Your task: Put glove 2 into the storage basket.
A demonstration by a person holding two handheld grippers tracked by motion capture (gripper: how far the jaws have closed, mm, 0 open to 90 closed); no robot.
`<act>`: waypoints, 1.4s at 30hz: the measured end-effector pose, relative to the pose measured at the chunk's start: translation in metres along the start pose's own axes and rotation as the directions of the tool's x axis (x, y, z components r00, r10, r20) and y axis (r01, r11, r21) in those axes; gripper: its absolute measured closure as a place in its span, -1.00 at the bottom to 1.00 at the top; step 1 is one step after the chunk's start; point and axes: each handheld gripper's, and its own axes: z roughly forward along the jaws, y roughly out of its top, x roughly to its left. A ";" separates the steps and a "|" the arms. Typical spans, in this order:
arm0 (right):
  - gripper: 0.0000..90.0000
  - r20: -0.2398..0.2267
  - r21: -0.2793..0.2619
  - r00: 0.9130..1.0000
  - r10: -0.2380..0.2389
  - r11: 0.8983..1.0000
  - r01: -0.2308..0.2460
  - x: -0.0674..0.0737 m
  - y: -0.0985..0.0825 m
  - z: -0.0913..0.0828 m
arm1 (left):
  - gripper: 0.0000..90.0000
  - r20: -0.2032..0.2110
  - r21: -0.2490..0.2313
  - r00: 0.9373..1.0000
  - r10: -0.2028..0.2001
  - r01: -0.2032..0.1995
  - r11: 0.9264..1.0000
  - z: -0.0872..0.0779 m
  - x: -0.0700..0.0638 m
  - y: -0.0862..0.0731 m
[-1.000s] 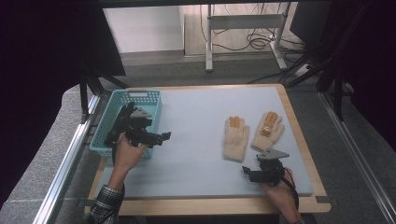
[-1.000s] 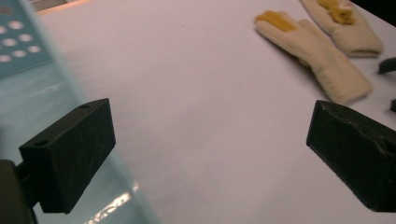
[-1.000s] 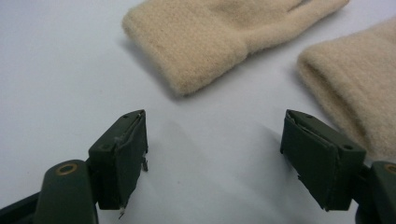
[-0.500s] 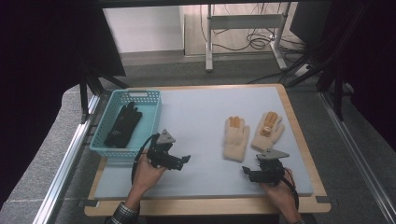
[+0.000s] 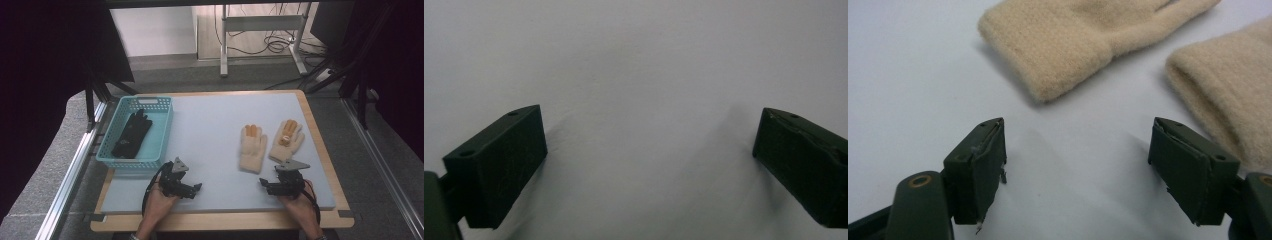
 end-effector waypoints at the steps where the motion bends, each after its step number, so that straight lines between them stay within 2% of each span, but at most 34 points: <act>1: -0.50 0.000 0.000 1.000 0.001 1.000 -0.001 0.000 0.000 0.000 | -0.98 0.000 0.000 1.000 -0.001 0.001 1.000 0.000 0.000 0.000; 11: -0.48 -0.007 -0.002 1.000 0.013 1.000 -0.013 -0.001 0.000 -0.001 | -0.97 0.003 -0.002 1.000 -0.013 0.013 1.000 0.001 0.001 -0.001; 15: -0.24 -0.029 -0.007 0.999 0.035 0.999 -0.035 -0.005 0.001 -0.005 | -0.96 0.001 -0.005 1.000 -0.008 0.008 1.000 0.001 0.001 -0.001; 17: -0.19 -0.033 -0.011 0.999 0.038 0.999 -0.039 -0.005 0.002 -0.007 | -0.96 0.000 -0.005 1.000 -0.011 0.011 1.000 0.000 0.001 -0.001; 18: -0.09 -0.036 -0.023 0.999 0.033 0.999 -0.034 -0.007 0.007 -0.010 | -0.95 -0.001 -0.005 1.000 -0.010 0.010 1.000 0.000 0.000 -0.001; 20: -0.05 -0.037 -0.029 0.999 0.032 0.999 -0.034 -0.007 0.008 -0.011 | -0.95 -0.003 -0.006 1.000 -0.010 0.010 1.000 0.000 0.000 -0.001; 23: 0.02 -0.026 -0.029 1.000 0.006 1.000 -0.007 -0.011 0.024 -0.012 | -0.95 -0.003 -0.007 1.000 -0.010 0.010 1.000 0.000 0.000 -0.001; 28: 0.08 -0.022 -0.035 1.000 -0.005 0.999 0.004 -0.018 0.041 -0.009 | -0.95 -0.001 -0.007 1.000 -0.010 0.010 1.000 0.000 0.001 -0.001; 29: 0.18 -0.035 -0.041 0.999 0.000 0.999 -0.002 -0.023 0.050 -0.006 | -0.95 -0.001 -0.007 1.000 -0.011 0.010 1.000 0.000 0.001 -0.001; 30: 0.18 -0.035 -0.041 0.999 0.000 0.999 -0.002 -0.023 0.050 -0.006 | -0.95 -0.001 -0.007 1.000 -0.011 0.010 1.000 0.000 0.001 -0.001; 31: 0.29 -0.047 -0.036 0.999 -0.005 0.999 0.003 -0.027 0.059 -0.002 | -0.95 -0.001 -0.008 1.000 -0.011 0.011 1.000 0.000 0.000 -0.001; 32: 0.29 -0.047 -0.036 0.999 -0.005 0.999 0.003 -0.027 0.059 -0.002 | -0.95 -0.001 -0.008 1.000 -0.011 0.011 1.000 0.000 0.000 -0.001; 33: 0.37 -0.048 -0.027 0.999 -0.015 1.000 0.014 -0.031 0.067 0.005 | -0.95 -0.001 -0.008 1.000 -0.011 0.011 1.000 0.000 0.001 -0.001; 38: 0.32 -0.051 -0.012 0.998 -0.029 1.000 0.029 -0.037 0.080 0.018 | -0.95 -0.001 -0.008 1.000 -0.011 0.011 1.000 0.000 0.000 -0.001; 39: 0.11 -0.060 -0.008 0.997 -0.040 0.999 0.040 -0.037 0.086 0.026 | -0.95 -0.001 -0.008 1.000 -0.011 0.011 1.000 0.000 0.000 -0.001; 40: 0.11 -0.060 -0.008 0.997 -0.040 0.999 0.040 -0.037 0.086 0.026 | -0.95 -0.001 -0.008 1.000 -0.011 0.011 1.000 0.000 0.000 -0.001; 42: -0.12 -0.079 0.007 0.995 -0.054 0.998 0.055 -0.036 0.091 0.039 | -0.95 -0.002 -0.008 1.000 -0.011 0.011 1.000 0.000 0.000 -0.001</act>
